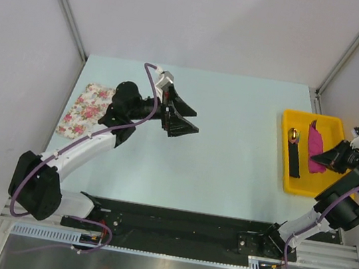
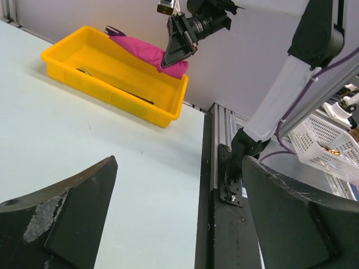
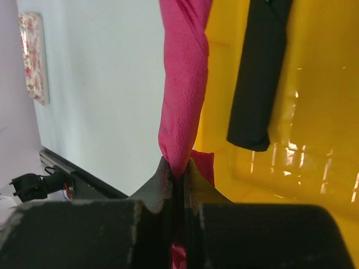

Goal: Place the utensils on the paper napkin and roll it up

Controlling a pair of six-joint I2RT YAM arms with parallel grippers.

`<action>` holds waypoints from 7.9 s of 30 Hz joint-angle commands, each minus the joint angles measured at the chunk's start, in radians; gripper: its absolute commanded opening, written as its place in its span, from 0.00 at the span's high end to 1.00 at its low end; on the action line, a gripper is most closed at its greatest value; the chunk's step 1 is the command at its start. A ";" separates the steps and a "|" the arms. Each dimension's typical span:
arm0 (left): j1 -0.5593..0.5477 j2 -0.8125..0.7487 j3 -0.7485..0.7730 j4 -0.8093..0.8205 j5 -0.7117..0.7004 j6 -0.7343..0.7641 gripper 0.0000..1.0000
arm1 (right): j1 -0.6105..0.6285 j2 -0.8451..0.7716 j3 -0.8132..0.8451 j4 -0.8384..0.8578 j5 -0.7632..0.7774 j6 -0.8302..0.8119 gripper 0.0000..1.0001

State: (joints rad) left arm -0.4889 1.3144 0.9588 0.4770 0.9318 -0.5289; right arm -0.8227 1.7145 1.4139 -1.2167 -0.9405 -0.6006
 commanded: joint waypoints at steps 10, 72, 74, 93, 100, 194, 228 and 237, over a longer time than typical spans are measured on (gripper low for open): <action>-0.004 0.063 0.063 -0.020 0.058 0.047 0.03 | 0.028 0.191 0.040 0.197 0.095 0.022 1.00; -0.004 0.158 0.097 0.023 0.062 -0.033 0.03 | 0.120 0.344 -0.009 0.306 0.120 0.234 0.44; -0.004 0.157 0.090 0.034 0.062 -0.040 0.03 | 0.119 0.339 -0.004 0.306 0.129 0.236 0.43; -0.002 0.171 0.090 0.058 0.067 -0.059 0.04 | 0.122 0.293 0.020 0.295 0.128 0.223 0.24; -0.004 0.184 0.097 0.075 0.071 -0.071 0.04 | 0.125 0.274 0.031 0.287 0.121 0.220 0.23; -0.004 0.155 0.049 0.097 0.050 -0.095 0.05 | 0.137 0.146 0.079 0.105 0.230 -0.014 0.62; 0.003 0.169 0.061 0.032 0.016 -0.065 0.04 | 0.155 0.232 -0.099 0.299 0.459 0.022 0.77; 0.072 0.143 0.113 -0.173 -0.031 0.026 0.00 | 0.119 0.145 0.114 0.152 0.365 -0.007 0.72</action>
State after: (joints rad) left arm -0.4519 1.5082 1.0107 0.4362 0.9337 -0.5903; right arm -0.6834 1.9278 1.4120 -1.0126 -0.5423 -0.5804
